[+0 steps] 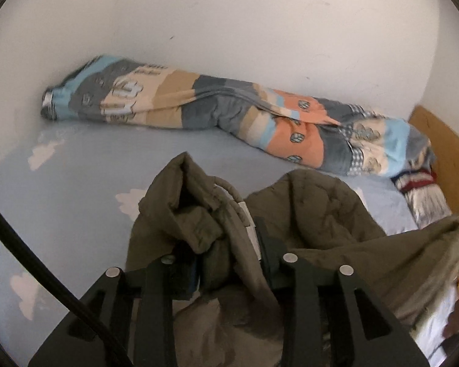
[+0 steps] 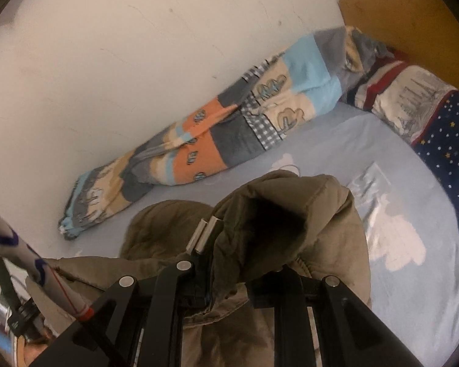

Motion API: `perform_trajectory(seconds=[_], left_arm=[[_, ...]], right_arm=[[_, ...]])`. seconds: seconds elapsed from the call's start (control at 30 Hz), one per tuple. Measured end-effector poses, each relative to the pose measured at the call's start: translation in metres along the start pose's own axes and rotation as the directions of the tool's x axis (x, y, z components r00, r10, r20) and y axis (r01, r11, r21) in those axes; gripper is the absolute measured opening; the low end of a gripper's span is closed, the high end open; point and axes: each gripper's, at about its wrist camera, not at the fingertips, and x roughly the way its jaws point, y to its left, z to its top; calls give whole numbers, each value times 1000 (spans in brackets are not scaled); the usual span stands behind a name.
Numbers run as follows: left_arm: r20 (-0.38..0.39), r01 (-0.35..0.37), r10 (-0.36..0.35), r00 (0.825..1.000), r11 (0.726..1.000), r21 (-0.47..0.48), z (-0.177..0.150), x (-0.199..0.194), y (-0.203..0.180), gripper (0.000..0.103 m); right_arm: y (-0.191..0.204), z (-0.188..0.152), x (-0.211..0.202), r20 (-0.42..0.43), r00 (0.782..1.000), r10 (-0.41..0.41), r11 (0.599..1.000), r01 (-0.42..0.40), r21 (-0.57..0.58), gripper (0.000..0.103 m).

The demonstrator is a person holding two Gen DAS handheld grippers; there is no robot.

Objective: Fold large clothes

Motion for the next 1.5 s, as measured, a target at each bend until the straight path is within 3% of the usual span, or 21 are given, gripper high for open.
perform_trajectory(seconds=[0.17, 0.2, 0.27, 0.33, 0.43, 0.5, 0.63, 0.73, 0.83, 0.9, 0.97, 1.1, 1.17, 1.3, 1.5], left_arm=[[7, 85, -84, 996, 993, -78, 10, 3, 9, 51], [24, 90, -88, 996, 993, -71, 12, 0, 9, 53], [61, 78, -74, 995, 995, -67, 14, -7, 10, 68], [117, 63, -53, 992, 995, -82, 17, -18, 17, 73], [149, 52, -32, 988, 990, -135, 22, -28, 31, 73], [138, 85, -66, 988, 987, -135, 21, -26, 26, 73], [56, 154, -153, 987, 988, -7, 5, -9, -19, 73], [-48, 272, -268, 962, 954, 126, -19, 7, -71, 73], [-97, 242, -225, 970, 939, 245, -44, 24, -109, 73], [-114, 193, -168, 979, 946, 259, -54, 39, -116, 73], [-136, 149, -118, 984, 958, 244, -59, 55, -114, 73], [-161, 132, -97, 982, 967, 218, -62, 69, -108, 73], [-154, 129, -96, 983, 967, 221, -64, 67, -106, 73], [-124, 148, -125, 984, 968, 201, -60, 57, -104, 73], [-96, 155, -139, 986, 969, 190, -49, 45, -97, 73]], right_arm=[[-21, 10, 54, -35, 998, -57, 998, 58, 31, 18], [-25, 10, 64, -45, 997, -63, 997, 64, 42, 18], [-32, 10, 82, -59, 995, -85, 995, 88, 49, 18], [-38, 9, 96, -70, 993, -100, 993, 104, 59, 18], [-46, 7, 113, -84, 988, -127, 988, 133, 79, 18], [-51, 6, 120, -94, 986, -140, 985, 148, 92, 18], [-55, 7, 129, -128, 982, -139, 983, 153, 105, 19], [-56, 10, 125, -138, 984, -111, 984, 128, 122, 26], [-57, 13, 111, -144, 989, -42, 987, 63, 146, 45], [-56, 15, 96, -136, 991, 0, 988, 21, 155, 61], [-54, 15, 75, -113, 993, 28, 987, -10, 160, 68], [-34, 1, 31, -98, 994, 38, 996, -30, 79, 69], [-15, -24, 20, -130, 991, 20, 1000, -20, -1, 69], [20, -70, 22, -145, 983, -109, 982, 84, -166, 68], [52, -109, 22, -130, 985, -116, 969, 84, -231, 67]])
